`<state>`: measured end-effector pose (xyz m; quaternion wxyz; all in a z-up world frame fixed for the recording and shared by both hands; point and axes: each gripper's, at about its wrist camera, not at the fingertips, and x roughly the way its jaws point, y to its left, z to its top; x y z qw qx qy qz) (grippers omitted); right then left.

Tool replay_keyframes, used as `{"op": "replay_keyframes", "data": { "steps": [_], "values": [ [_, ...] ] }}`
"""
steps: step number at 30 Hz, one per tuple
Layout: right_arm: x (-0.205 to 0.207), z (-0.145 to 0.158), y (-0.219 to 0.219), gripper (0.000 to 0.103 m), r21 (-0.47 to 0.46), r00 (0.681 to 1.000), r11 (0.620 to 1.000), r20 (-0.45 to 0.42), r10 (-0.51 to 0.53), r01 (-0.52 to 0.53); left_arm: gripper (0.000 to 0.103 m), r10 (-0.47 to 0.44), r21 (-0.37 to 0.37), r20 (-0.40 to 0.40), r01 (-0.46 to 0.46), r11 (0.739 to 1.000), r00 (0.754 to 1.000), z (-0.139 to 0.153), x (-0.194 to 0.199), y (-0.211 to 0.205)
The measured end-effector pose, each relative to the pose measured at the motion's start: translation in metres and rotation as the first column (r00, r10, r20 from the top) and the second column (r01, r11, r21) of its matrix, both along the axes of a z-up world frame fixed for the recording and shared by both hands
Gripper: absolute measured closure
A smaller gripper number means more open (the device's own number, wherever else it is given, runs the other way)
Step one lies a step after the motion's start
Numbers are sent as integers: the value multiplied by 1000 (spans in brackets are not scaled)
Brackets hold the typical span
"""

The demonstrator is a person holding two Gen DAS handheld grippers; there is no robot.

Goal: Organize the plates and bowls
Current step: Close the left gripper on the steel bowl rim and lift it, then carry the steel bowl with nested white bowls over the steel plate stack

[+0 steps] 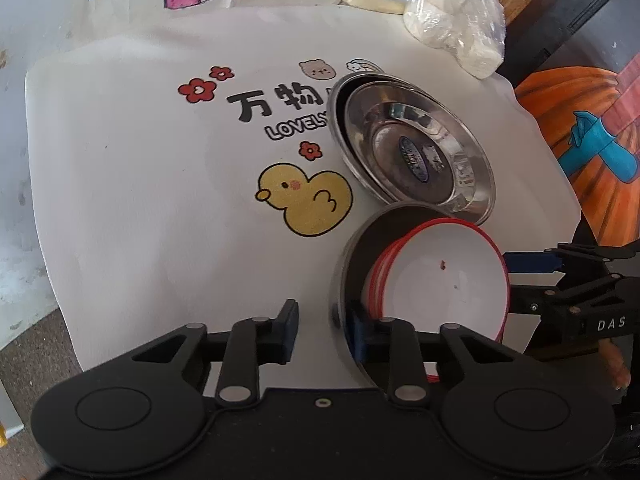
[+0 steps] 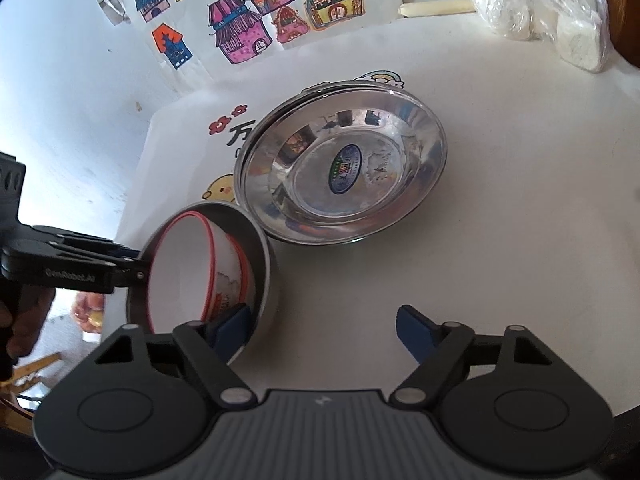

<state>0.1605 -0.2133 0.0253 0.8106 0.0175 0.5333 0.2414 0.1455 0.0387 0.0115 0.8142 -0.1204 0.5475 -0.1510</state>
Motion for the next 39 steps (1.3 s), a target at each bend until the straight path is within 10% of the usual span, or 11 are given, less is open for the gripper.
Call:
{"op": "replay_keyframes", "data": {
  "steps": [4, 16, 39],
  "values": [
    [0, 0, -1, 36, 35, 1000, 999, -24, -14, 15, 92, -25, 21, 15, 25, 999, 1000, 4, -1, -9],
    [12, -3, 35, 86, -41, 992, 999, -120, -41, 37, 92, -30, 61, 17, 29, 998, 999, 5, -4, -15],
    [18, -23, 17, 90, 134, 957, 973, -247, -152, 189, 93, 48, 56, 8, -49, 997, 999, 6, -6, -17]
  ]
}}
